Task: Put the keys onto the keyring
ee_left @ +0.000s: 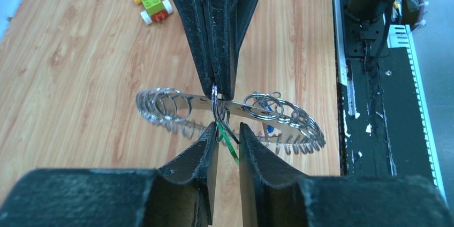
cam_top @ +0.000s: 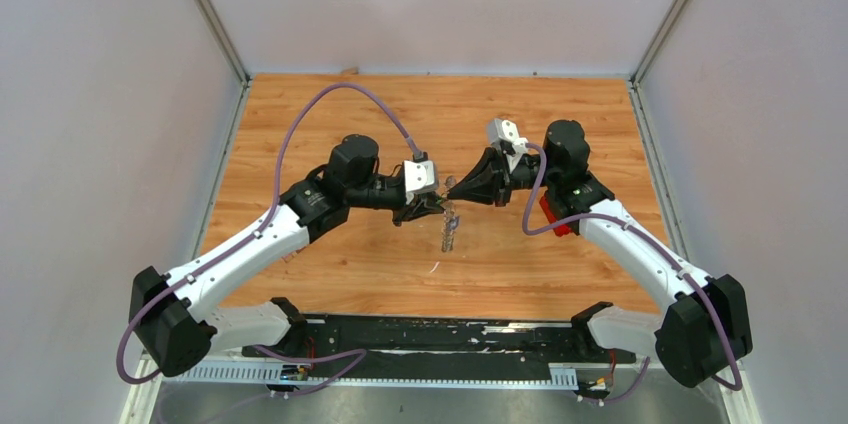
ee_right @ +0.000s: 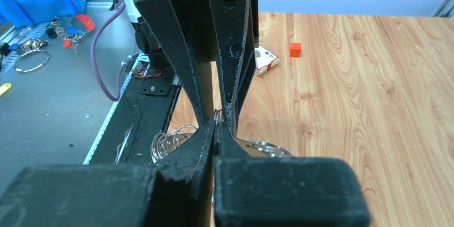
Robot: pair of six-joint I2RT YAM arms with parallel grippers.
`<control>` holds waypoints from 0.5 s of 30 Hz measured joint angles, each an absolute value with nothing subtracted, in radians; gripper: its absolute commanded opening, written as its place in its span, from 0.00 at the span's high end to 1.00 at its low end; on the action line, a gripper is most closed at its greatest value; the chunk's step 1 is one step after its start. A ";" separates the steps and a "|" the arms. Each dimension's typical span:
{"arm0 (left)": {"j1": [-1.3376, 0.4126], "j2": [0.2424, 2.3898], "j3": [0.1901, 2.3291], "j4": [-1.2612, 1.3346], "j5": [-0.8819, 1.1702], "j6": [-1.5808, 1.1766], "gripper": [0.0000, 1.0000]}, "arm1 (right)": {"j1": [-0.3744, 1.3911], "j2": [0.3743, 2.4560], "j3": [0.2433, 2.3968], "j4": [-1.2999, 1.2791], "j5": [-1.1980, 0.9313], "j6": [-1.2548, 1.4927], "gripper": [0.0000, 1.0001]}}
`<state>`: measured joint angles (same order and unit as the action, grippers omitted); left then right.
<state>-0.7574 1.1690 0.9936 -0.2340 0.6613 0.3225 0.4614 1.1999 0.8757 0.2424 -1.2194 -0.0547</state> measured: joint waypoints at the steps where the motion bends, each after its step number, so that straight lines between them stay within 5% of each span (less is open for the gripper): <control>1: -0.757 1.169 0.993 -0.234 0.662 0.323 0.78 | 0.461 1.200 0.876 0.242 -1.219 -0.055 1.00; 15: -0.756 1.188 0.990 -0.224 0.666 0.323 0.87 | 0.461 1.200 0.876 0.236 -1.220 -0.051 1.00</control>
